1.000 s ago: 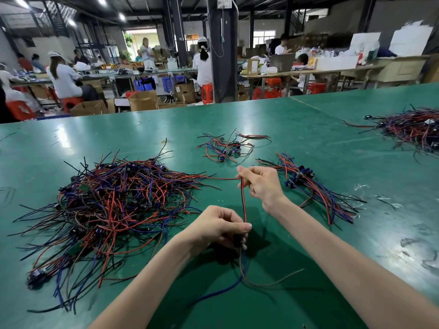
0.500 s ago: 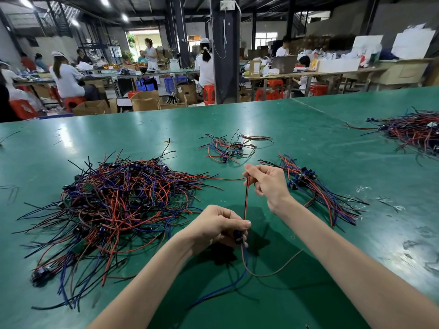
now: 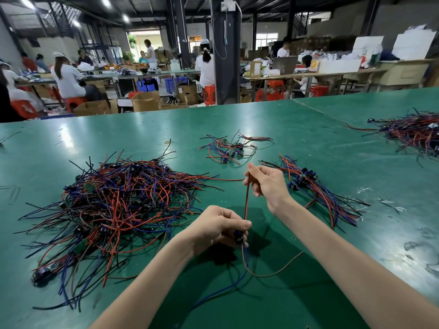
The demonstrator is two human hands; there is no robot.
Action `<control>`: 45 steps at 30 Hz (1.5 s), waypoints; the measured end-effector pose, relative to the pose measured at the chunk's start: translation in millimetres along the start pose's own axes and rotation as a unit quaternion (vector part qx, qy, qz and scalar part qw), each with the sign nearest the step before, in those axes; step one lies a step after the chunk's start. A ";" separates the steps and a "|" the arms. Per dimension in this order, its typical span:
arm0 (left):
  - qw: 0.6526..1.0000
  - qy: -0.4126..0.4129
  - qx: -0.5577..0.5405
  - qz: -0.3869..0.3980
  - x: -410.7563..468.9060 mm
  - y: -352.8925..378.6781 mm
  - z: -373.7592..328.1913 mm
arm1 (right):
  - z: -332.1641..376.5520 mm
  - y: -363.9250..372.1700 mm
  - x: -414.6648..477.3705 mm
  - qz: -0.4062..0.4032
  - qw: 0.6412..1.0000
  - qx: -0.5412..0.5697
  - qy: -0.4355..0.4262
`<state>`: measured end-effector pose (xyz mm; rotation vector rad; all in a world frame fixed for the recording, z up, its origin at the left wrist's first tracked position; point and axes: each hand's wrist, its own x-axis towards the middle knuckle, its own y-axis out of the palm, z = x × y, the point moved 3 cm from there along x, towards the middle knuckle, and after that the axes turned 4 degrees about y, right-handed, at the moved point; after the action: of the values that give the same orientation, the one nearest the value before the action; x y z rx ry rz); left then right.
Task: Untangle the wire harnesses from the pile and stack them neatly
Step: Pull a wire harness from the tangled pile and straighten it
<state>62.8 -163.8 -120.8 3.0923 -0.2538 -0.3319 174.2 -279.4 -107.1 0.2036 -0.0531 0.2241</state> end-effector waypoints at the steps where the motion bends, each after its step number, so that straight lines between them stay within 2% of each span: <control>1: 1.000 0.000 0.004 0.001 -0.5 0.0 0.0 | -0.5 1.8 -0.1 0.010 1.000 0.006 0.005; 12: 1.000 0.000 0.008 0.011 0.3 2.0 -0.5 | -2.6 3.8 -1.4 0.035 0.999 -0.009 0.019; 24: 0.999 0.004 0.025 0.029 -1.2 2.4 -1.3 | -5.6 5.7 0.0 0.064 0.993 -0.095 -0.012; 34: 0.997 0.008 0.050 0.050 -4.2 3.3 -2.9 | -4.0 3.4 -3.2 0.216 0.963 -0.149 0.059; 45: 0.997 0.013 0.047 0.058 -4.2 5.6 -3.5 | -2.9 0.6 -3.9 0.283 0.945 -0.127 0.103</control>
<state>58.6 -168.6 -116.3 3.1531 -0.4576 -0.2848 170.3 -279.0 -110.1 -0.1006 0.0702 0.8060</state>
